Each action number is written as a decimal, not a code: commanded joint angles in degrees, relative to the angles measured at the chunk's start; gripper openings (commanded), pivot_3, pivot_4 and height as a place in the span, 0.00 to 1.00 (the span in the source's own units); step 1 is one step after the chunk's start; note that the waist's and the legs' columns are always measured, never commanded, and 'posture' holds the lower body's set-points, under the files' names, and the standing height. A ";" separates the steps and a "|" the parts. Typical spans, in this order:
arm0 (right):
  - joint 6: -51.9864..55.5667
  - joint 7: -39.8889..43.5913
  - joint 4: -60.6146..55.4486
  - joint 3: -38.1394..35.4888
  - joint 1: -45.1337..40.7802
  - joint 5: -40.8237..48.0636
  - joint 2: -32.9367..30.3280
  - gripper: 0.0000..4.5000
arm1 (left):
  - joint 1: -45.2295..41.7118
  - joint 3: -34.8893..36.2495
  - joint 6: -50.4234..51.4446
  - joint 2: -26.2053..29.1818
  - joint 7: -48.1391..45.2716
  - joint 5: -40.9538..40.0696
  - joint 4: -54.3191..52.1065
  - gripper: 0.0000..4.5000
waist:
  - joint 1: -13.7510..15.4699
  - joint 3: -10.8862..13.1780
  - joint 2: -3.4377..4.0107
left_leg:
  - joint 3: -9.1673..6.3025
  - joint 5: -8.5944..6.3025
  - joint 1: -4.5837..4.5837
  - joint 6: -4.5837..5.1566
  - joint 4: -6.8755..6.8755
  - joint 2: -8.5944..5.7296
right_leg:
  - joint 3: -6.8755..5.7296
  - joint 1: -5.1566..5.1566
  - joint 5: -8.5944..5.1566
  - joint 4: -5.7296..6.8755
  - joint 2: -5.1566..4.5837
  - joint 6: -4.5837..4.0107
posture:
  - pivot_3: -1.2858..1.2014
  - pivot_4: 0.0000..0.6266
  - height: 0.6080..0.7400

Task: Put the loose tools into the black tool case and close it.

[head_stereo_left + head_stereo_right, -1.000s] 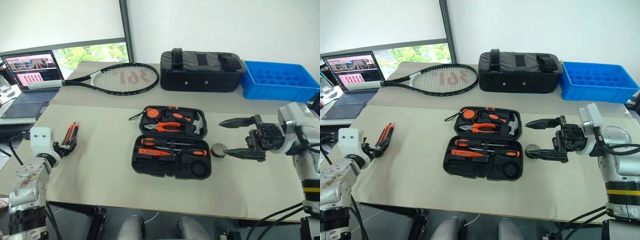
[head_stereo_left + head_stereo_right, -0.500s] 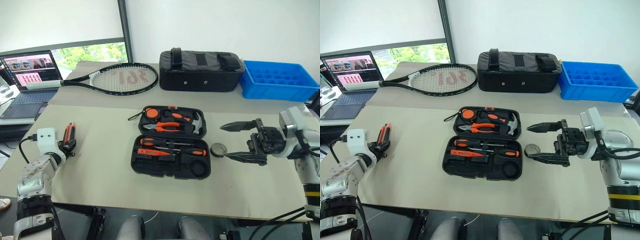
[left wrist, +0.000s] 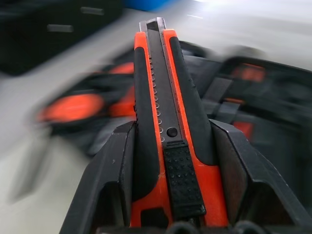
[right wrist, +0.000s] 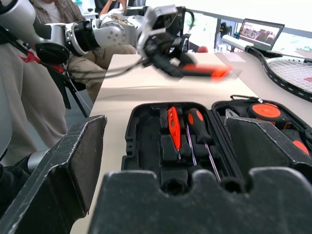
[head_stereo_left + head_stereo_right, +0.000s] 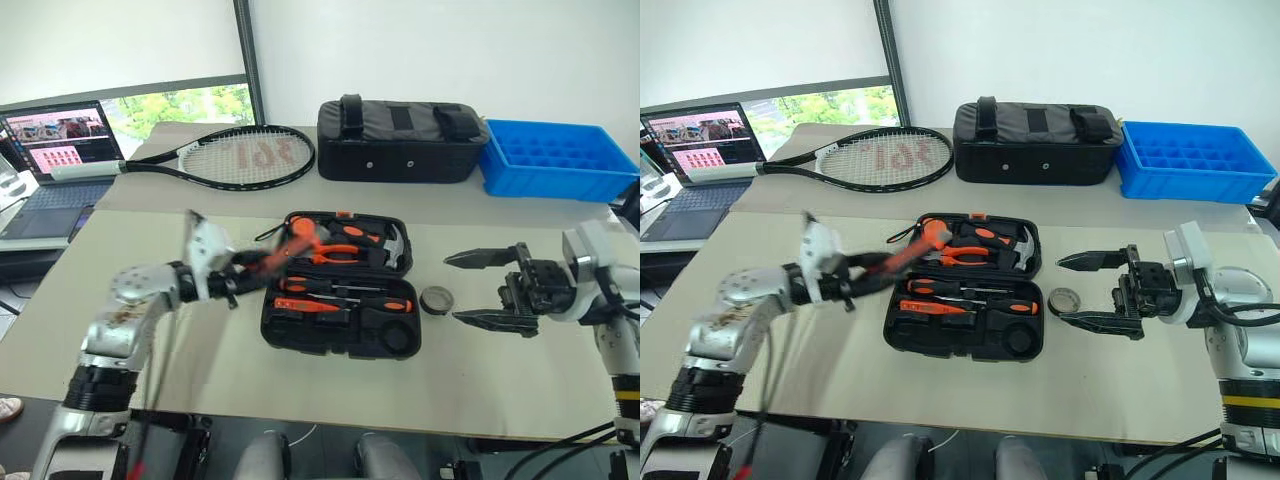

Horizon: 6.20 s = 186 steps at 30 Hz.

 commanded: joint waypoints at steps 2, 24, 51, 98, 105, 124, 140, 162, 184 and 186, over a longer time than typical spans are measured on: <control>-1.44 1.51 -2.23 -3.75 2.62 0.32 -1.90 1.00 | -3.29 -9.21 -4.19 1.01 -6.38 6.07 -2.02 0.40 | 0.15 0.00 0.00 | 0.03 0.00 -0.01 0.00 0.03 -0.03 | 0.10 0.02 -0.01 -0.03 -0.01 0.01 | 0.52 0.24 0.76; -1.84 -0.28 -5.09 -6.15 6.68 0.38 -1.42 1.00 | -9.34 -13.94 -10.40 -1.50 -9.26 15.10 10.17 0.62 | 0.27 0.07 -0.10 | 0.03 0.00 -0.01 0.02 0.17 -0.03 | 0.22 0.06 -0.01 0.01 0.03 0.03 | 0.52 0.24 0.76; -2.60 -0.03 -3.46 -4.70 4.56 -0.60 -1.26 1.00 | -6.93 -12.68 -13.97 -11.97 -8.30 9.52 17.79 0.00 | 0.17 0.07 -0.10 | 0.00 0.00 -0.01 0.02 0.21 -0.04 | 0.21 0.06 -0.01 0.05 0.06 0.04 | 0.52 0.24 0.76; -17.91 -12.38 19.37 22.35 -13.88 -40.24 -1.60 0.46 | -1.37 13.21 24.88 12.79 1.63 -15.69 -23.30 0.32 | -1.25 0.03 0.08 | -0.05 -0.04 -0.03 0.08 0.53 0.02 | 0.21 0.04 -0.08 0.22 0.09 0.15 | 0.52 0.24 0.76; -19.97 -12.24 22.72 23.38 -15.84 -41.39 -0.75 0.00 | 1.26 17.99 28.09 14.91 2.39 -22.86 -26.88 0.90 | -1.38 0.05 0.07 | -0.05 -0.03 0.01 0.08 0.51 0.03 | 0.21 0.05 -0.03 0.24 0.08 0.06 | 0.52 0.24 0.76; 2.42 -5.59 -14.28 25.76 -9.96 -31.28 -4.44 0.00 | 2.75 17.28 26.78 20.25 -2.24 -26.59 -26.01 0.99 | -1.01 0.09 0.06 | -0.08 -0.03 0.05 0.07 0.31 0.06 | 0.15 0.00 -0.07 0.22 0.10 0.04 | 0.52 0.24 0.76; 6.80 -9.48 -17.02 26.22 -11.06 -30.99 -3.16 0.81 | 3.15 17.04 24.24 19.68 -2.22 -23.98 -21.85 1.00 | -1.14 0.12 0.00 | -0.05 -0.03 0.05 0.07 0.29 0.05 | 0.17 -0.04 -0.16 0.19 0.09 0.16 | 0.52 0.24 0.76; 32.25 -34.67 37.80 10.40 -36.54 -25.68 15.50 0.84 | -24.27 11.63 27.72 -2.19 7.21 -10.67 42.97 1.00 | -1.26 0.17 -0.18 | -0.09 -0.02 -0.07 0.10 0.08 -0.02 | 0.08 -0.27 -0.02 0.32 0.08 -0.06 | 0.52 0.24 0.76; 30.90 -34.01 40.08 9.00 -37.82 -24.64 18.66 0.00 | -36.37 13.38 18.04 -8.84 5.62 0.54 68.89 0.45 | -1.67 0.16 -0.18 | -0.12 0.02 -0.17 0.04 -0.09 -0.02 | -0.01 -0.39 -0.02 0.41 0.09 -0.04 | 0.52 0.24 0.76; 30.83 -34.15 40.00 8.94 -37.85 -24.67 18.74 0.00 | -36.12 12.88 17.54 -9.15 4.80 1.73 68.91 0.26 | -1.68 0.16 -0.18 | -0.12 0.02 -0.18 0.03 -0.11 -0.02 | -0.01 -0.40 -0.02 0.41 0.09 -0.04 | 0.52 0.24 0.76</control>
